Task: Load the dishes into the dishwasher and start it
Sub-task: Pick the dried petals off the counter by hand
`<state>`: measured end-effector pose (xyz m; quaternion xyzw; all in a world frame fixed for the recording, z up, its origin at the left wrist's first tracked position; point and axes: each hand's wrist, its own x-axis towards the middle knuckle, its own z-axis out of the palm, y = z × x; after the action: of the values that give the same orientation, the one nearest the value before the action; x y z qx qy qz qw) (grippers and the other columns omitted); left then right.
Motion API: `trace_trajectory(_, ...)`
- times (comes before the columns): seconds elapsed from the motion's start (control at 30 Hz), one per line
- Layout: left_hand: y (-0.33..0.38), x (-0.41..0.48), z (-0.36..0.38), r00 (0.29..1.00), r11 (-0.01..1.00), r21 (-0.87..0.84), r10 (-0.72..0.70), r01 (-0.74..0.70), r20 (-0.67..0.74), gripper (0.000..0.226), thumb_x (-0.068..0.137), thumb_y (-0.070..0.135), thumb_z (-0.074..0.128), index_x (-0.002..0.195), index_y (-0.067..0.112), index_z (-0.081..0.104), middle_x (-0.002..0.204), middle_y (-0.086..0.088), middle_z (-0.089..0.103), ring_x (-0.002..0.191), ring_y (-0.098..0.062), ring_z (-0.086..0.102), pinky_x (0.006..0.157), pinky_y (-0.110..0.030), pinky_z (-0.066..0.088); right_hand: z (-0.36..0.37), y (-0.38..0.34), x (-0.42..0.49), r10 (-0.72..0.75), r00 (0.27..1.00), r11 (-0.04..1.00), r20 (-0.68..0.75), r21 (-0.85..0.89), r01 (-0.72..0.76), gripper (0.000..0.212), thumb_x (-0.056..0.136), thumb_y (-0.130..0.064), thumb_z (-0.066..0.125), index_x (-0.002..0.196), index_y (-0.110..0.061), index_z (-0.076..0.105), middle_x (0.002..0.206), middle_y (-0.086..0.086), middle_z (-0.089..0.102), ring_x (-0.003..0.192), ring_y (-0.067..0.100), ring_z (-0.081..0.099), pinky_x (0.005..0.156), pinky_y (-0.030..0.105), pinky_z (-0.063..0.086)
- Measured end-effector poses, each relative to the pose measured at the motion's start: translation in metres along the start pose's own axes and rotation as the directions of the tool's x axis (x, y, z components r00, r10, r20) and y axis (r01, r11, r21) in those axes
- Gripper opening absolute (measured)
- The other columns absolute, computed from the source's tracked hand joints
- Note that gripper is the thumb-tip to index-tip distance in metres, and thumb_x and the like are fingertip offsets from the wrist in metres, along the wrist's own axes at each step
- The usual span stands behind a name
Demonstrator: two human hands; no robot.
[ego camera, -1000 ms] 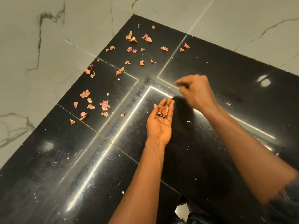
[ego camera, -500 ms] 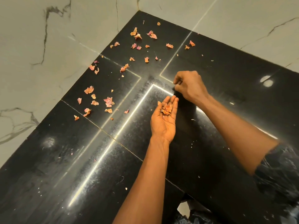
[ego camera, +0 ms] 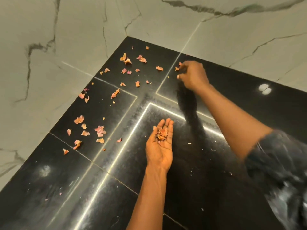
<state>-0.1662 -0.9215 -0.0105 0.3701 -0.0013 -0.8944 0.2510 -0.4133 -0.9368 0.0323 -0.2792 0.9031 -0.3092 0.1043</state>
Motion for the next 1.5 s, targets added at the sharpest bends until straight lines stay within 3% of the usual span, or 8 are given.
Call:
trace_trajectory(0.17, 0.0, -0.003, -0.001, 1.0, 0.999, 0.029, 0.012, -0.012, -0.012, 0.037, 0.103, 0.014, 0.043, 0.127, -0.012, 0.054, 0.125, -0.032, 0.063, 0.119, -0.038, 0.063, 0.099, -0.046, 0.051, 0.022, 0.004, 0.052, -0.057, 0.984, 0.967, 0.166, -0.237, 0.096, 0.032, 0.089, -0.021, 0.075, 0.119, -0.011, 0.067, 0.121, 0.016, 0.058, 0.115, 0.037, 0.055, 0.094, 0.042, 0.049)
trace_trajectory(0.37, 0.001, -0.004, 0.001, 1.0, 0.999, 0.048, 0.018, -0.017, -0.024, 0.038, 0.106, 0.016, 0.04, 0.127, -0.012, 0.053, 0.126, -0.032, 0.062, 0.121, -0.038, 0.061, 0.105, -0.044, 0.049, 0.042, -0.003, 0.022, -0.198, 0.974, 0.936, 0.112, -0.273, 0.222, 0.023, 0.076, 0.0, 0.051, 0.083, -0.01, 0.07, 0.089, 0.012, 0.067, 0.082, 0.033, 0.065, 0.074, 0.043, 0.057)
trace_trajectory(0.67, 0.003, -0.004, 0.005, 0.999, 0.999, 0.021, 0.03, -0.029, -0.028, 0.042, 0.107, 0.022, 0.041, 0.128, -0.011, 0.054, 0.127, -0.03, 0.062, 0.121, -0.037, 0.061, 0.1, -0.043, 0.051, 0.01, -0.016, -0.111, -0.366, 0.915, 0.93, 0.168, 0.101, 0.353, 0.02, 0.083, -0.004, 0.069, 0.092, -0.018, 0.08, 0.089, -0.001, 0.076, 0.085, 0.015, 0.07, 0.078, 0.031, 0.056)
trace_trajectory(0.8, 0.005, -0.006, 0.006, 0.999, 1.0, -0.014, 0.028, -0.028, -0.018, 0.029, 0.106, 0.018, 0.044, 0.107, -0.002, 0.065, 0.097, -0.015, 0.073, 0.09, -0.019, 0.073, 0.081, -0.031, 0.061, -0.003, -0.021, -0.161, -0.497, 0.821, 0.867, 0.28, 0.132, 0.48, 0.02, 0.092, -0.019, 0.068, 0.11, -0.023, 0.076, 0.103, -0.006, 0.075, 0.094, 0.011, 0.069, 0.08, 0.032, 0.057)
trace_trajectory(0.97, 0.004, -0.005, 0.008, 0.999, 1.0, 0.028, 0.01, -0.009, -0.037, 0.034, 0.106, 0.016, 0.042, 0.119, -0.009, 0.06, 0.117, -0.027, 0.068, 0.11, -0.034, 0.068, 0.095, -0.039, 0.055, -0.014, -0.006, -0.128, -0.379, 0.905, 0.921, 0.192, 0.17, 0.35, 0.025, 0.089, -0.022, 0.075, 0.115, -0.021, 0.075, 0.102, -0.004, 0.077, 0.092, 0.01, 0.07, 0.084, 0.031, 0.057)
trace_trajectory(1.17, 0.002, -0.008, 0.005, 0.999, 1.0, 0.024, 0.008, -0.007, -0.047, 0.035, 0.105, 0.013, 0.04, 0.126, -0.011, 0.055, 0.124, -0.031, 0.063, 0.117, -0.037, 0.064, 0.1, -0.044, 0.05, -0.013, 0.058, -0.017, 0.206, 0.974, 0.955, -0.095, -0.199, -0.221, 0.013, 0.091, -0.011, 0.064, 0.101, -0.004, 0.063, 0.11, 0.017, 0.058, 0.107, 0.042, 0.059, 0.079, 0.038, 0.046)
trace_trajectory(1.4, 0.002, -0.009, 0.007, 0.999, 0.999, 0.033, -0.008, 0.009, -0.05, 0.036, 0.105, 0.014, 0.04, 0.127, -0.011, 0.055, 0.125, -0.031, 0.063, 0.119, -0.037, 0.063, 0.1, -0.043, 0.05, 0.015, 0.022, 0.035, -0.029, 1.0, 0.991, 0.004, -0.134, 0.029, 0.018, 0.086, -0.007, 0.039, 0.077, -0.012, 0.053, 0.082, 0.002, 0.053, 0.081, 0.03, 0.054, 0.06, 0.028, 0.033)
trace_trajectory(1.5, 0.002, -0.009, 0.007, 0.999, 0.999, 0.046, -0.007, 0.01, -0.05, 0.036, 0.106, 0.013, 0.038, 0.129, -0.011, 0.053, 0.126, -0.031, 0.062, 0.118, -0.038, 0.063, 0.098, -0.045, 0.051, 0.008, 0.015, 0.06, -0.027, 0.999, 0.994, -0.031, -0.103, 0.023, 0.02, 0.092, -0.014, 0.038, 0.097, -0.01, 0.057, 0.096, 0.004, 0.056, 0.084, 0.024, 0.055, 0.068, 0.036, 0.039)
